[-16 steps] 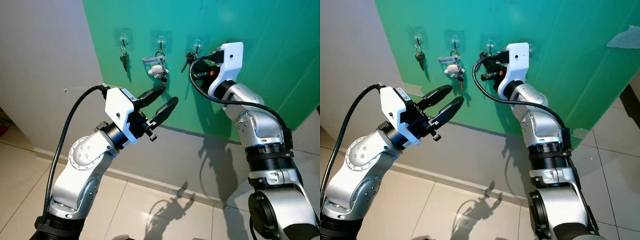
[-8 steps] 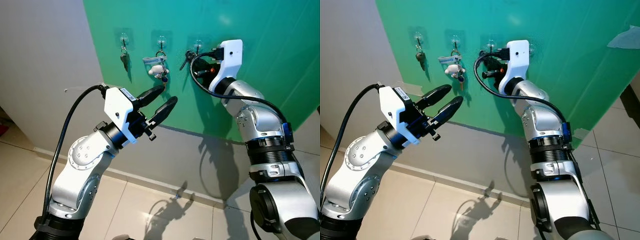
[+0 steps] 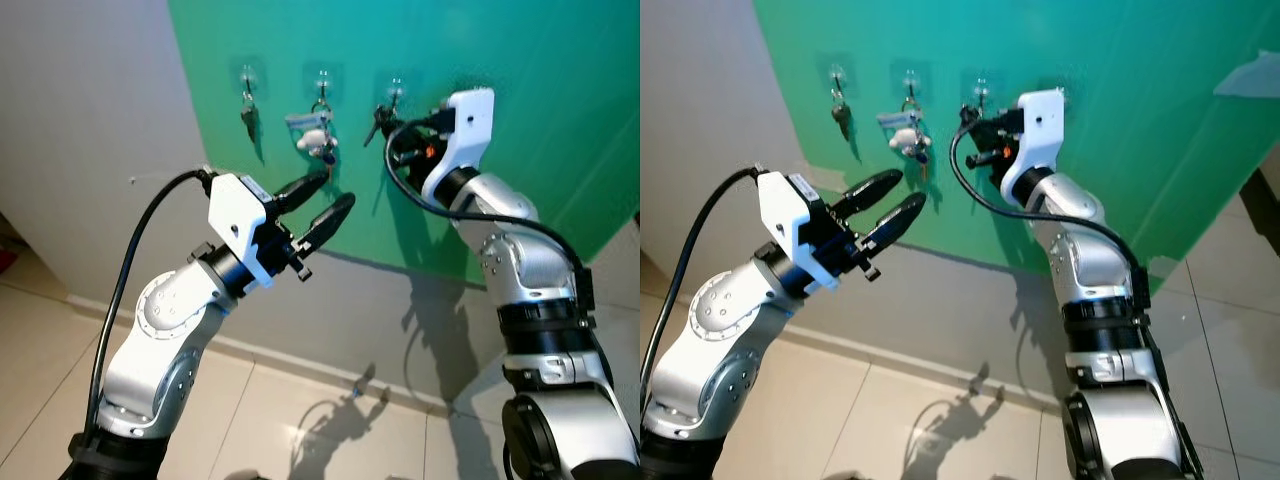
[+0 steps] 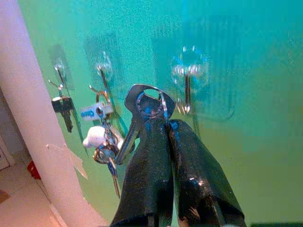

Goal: Hang keys on a hook

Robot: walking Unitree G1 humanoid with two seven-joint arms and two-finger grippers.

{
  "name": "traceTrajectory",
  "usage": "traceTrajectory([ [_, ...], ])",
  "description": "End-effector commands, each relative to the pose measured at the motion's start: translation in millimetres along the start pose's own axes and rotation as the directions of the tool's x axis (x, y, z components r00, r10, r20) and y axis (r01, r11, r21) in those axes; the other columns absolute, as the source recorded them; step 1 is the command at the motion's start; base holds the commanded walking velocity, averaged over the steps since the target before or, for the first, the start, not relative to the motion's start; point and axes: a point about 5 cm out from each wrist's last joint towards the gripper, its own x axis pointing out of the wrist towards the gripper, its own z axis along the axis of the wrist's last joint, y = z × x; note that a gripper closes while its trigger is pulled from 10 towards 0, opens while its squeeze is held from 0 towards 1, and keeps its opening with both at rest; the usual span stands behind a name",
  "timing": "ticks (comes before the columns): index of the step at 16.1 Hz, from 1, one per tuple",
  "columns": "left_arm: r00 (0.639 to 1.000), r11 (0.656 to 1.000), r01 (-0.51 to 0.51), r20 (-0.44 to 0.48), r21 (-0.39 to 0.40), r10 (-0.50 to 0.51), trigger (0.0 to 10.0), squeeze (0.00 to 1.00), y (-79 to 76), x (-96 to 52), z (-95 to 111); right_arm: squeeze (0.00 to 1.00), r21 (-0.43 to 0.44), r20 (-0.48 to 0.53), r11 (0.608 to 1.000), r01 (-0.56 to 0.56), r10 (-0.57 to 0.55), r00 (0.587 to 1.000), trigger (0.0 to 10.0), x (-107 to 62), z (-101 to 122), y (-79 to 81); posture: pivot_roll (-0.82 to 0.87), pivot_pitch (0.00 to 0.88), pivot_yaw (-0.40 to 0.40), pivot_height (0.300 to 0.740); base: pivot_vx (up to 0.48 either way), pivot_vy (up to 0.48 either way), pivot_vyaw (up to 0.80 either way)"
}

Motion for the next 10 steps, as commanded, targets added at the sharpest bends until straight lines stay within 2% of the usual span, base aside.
traceTrajectory([
  [1,1.0,1.0,0.009,0.0,0.012,-0.009,10.0,0.0,0.9,2.0,2.3,0.0,0.003,0.008,1.0,-0.002,0.002,1.0,0.0,-2.5,4.1,0.6,0.06,0.0,0.015,0.74,0.0,0.0,0.0],
  [4,1.0,1.0,0.013,0.001,0.012,-0.013,10.0,0.0,0.6,2.6,2.5,0.0,0.001,0.014,1.0,-0.01,0.01,1.0,0.0,-5.4,8.8,0.6,0.05,0.0,0.017,0.74,0.0,0.0,0.0],
  [7,1.0,1.0,0.014,0.002,0.012,-0.014,10.0,0.0,0.8,3.5,2.5,0.0,0.06,-0.094,0.987,-0.146,0.151,0.984,0.0,-4.6,3.1,11.5,0.06,0.0,0.012,0.74,0.0,0.0,0.0],
  [10,1.0,1.0,0.007,0.002,0.014,-0.007,10.0,0.0,1.3,3.2,2.6,0.0,0.09,-0.124,0.977,-0.193,0.203,0.971,0.0,-5.5,0.5,18.2,0.06,0.0,0.01,0.74,0.0,0.0,0.0],
])
